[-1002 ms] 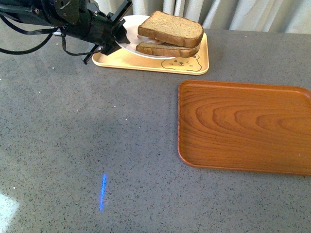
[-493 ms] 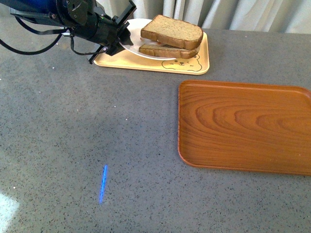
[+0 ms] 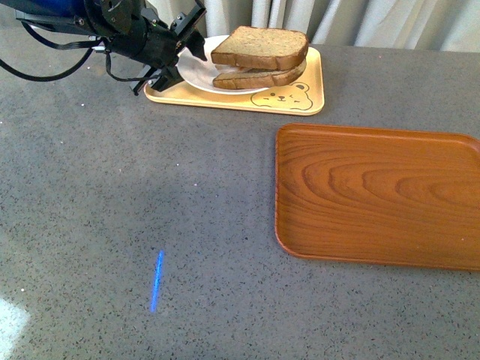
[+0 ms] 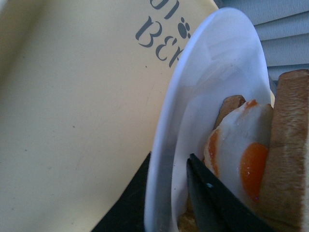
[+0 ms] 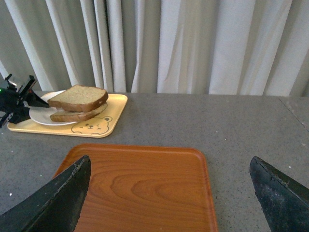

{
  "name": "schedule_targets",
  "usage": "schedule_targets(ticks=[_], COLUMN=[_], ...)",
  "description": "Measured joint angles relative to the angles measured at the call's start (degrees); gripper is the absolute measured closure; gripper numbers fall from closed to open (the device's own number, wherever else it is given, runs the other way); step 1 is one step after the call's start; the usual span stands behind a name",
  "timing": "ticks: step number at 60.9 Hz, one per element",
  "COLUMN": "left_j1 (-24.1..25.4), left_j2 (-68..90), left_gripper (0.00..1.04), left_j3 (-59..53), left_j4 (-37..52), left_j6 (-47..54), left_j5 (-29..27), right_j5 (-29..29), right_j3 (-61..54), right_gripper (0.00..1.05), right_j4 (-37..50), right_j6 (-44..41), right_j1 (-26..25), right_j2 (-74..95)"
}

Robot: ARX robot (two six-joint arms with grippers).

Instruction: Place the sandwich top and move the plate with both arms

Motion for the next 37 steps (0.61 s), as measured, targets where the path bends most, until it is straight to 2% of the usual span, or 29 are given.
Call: schedule_targets(ticks=[20,37], left_j1=[1.3,3.3], left_j2=[-0.1,-3.7], left_gripper=[0.09,0.09], left_j3=[-0.3,-7.2], left_j4=[1.4,8.3], left_j6=[-0.1,-1.6], left_j5=[-0.9,-2.3], right_j5=[0.0,0.0], right_j3=[0.0,0.0], right_gripper=[0.09,0.09], right_j4=[0.0,0.0], right_j6=[0.0,0.0], right_j1=[0.0,0.0], right_j2=[0.0,0.0])
